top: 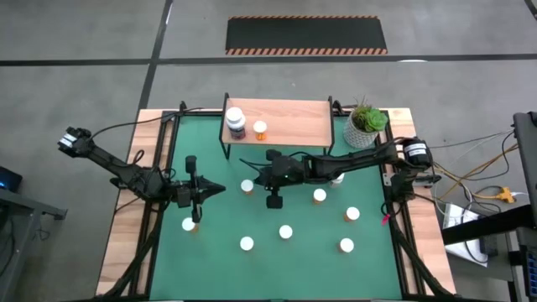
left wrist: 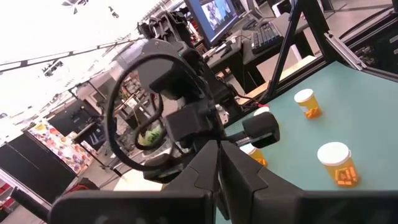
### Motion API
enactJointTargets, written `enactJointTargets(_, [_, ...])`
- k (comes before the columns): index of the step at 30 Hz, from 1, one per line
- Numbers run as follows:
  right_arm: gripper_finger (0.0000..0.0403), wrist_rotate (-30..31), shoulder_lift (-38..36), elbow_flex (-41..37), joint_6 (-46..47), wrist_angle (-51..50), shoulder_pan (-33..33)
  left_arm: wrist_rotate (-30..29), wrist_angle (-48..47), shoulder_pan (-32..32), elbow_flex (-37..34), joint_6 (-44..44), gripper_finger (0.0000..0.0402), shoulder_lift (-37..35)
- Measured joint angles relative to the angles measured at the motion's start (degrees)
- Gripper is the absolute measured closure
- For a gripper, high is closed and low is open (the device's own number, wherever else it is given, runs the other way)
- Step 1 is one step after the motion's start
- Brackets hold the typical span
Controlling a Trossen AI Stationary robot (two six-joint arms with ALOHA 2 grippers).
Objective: Pick and place medicine bottles onto shelf by color
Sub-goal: Put the orange pill bottle on the shelf aligned with the other orange pill bottle
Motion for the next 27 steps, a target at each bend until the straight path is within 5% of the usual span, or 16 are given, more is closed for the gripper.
enactJointTargets(7, [0.0323, 0.02, 4.29, -0.13, 1.34, 4.16, 0.0, 0.0, -0.01, 0.01, 0.0, 0.0, 0.04, 0.0])
enactJointTargets(21, [0.0089, 0.61, 8.48, 0.33, 3.77, 7.44, -0.13, 0.0, -0.02, 0.01, 0.0, 0.0, 0.04, 0.0])
enactJointTargets(27, [0.0051, 1.74, 10.46, 0.5, 5.28, 8.22, -0.13, 0.0, 0.0, 0.0, 0.0, 0.0, 0.04, 0.0])
